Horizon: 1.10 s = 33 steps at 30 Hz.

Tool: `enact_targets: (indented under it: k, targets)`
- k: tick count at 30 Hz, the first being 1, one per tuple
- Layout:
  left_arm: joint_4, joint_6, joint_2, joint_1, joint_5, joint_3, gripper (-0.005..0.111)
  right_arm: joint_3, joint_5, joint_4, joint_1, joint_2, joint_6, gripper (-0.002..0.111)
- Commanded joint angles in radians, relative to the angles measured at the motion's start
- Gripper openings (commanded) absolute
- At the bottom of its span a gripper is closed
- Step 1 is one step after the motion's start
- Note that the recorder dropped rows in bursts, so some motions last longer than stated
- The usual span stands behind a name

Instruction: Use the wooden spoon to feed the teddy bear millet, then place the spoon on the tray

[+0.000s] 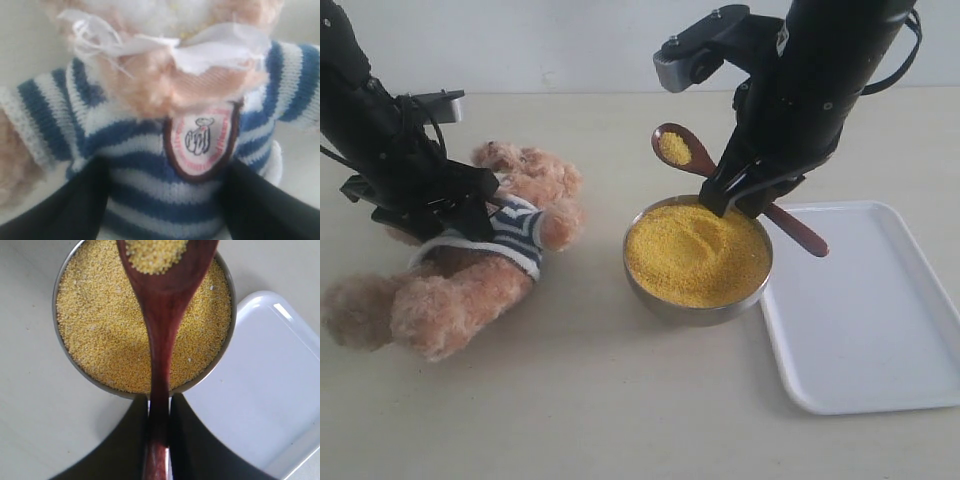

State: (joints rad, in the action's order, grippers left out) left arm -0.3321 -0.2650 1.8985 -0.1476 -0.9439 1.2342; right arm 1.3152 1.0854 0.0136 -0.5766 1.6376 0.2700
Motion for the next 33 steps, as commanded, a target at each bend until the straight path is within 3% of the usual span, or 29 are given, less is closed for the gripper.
enact_targets:
  k: [1, 6, 27, 33]
  targets:
    - [-0.056, -0.017, 0.008, -0.005, 0.0, -0.003, 0.068, 0.004, 0.003, -0.005, -0.002, -0.01, -0.001, 0.0]
    - [-0.147, -0.085, 0.0, -0.005, 0.029, -0.001, 0.071, 0.004, 0.003, -0.005, -0.002, -0.01, -0.001, 0.0]
    - [-0.132, -0.08, 0.124, -0.005, 0.087, -0.003, 0.071, 0.004, 0.003, -0.003, -0.002, -0.01, -0.001, 0.0]
    - [-0.155, -0.08, 0.157, -0.005, 0.087, -0.003, 0.064, 0.004, 0.001, -0.003, -0.002, -0.01, -0.001, 0.0]
